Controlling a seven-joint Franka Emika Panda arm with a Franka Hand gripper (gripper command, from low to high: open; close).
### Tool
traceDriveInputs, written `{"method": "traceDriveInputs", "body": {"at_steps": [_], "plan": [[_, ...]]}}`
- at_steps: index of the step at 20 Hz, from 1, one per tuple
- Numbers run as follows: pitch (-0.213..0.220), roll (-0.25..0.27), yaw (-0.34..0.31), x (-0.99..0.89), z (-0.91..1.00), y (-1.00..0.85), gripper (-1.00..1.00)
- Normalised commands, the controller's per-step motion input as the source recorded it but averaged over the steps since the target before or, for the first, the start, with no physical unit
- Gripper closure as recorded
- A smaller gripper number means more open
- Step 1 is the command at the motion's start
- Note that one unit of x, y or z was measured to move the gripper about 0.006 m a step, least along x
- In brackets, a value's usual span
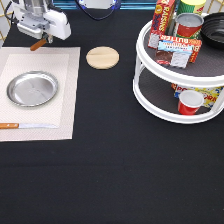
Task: Arrange plate and fork
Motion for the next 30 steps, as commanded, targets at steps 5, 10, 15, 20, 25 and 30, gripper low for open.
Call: {"method": "traceDriveInputs", "body": {"at_steps": [5,10,15,20,25,30], "plan": [[-0.033,0.032,-0.328,0.01,0.13,0.00,1.00],[-0.043,0.008,-0.276,0.09,0.19,-0.08,1.00],[-0.051,0.000,-0.215,0.11,0.01,-0.29,1.00],[-0.022,0.001,-0.134,0.02,-0.18,-0.53,1.00],[-0.010,0.000,-0.123,0.09,-0.33,-0.52,1.00],[0.000,0.030,-0.167,0.55,-0.15,-0.20,1.00]]}}
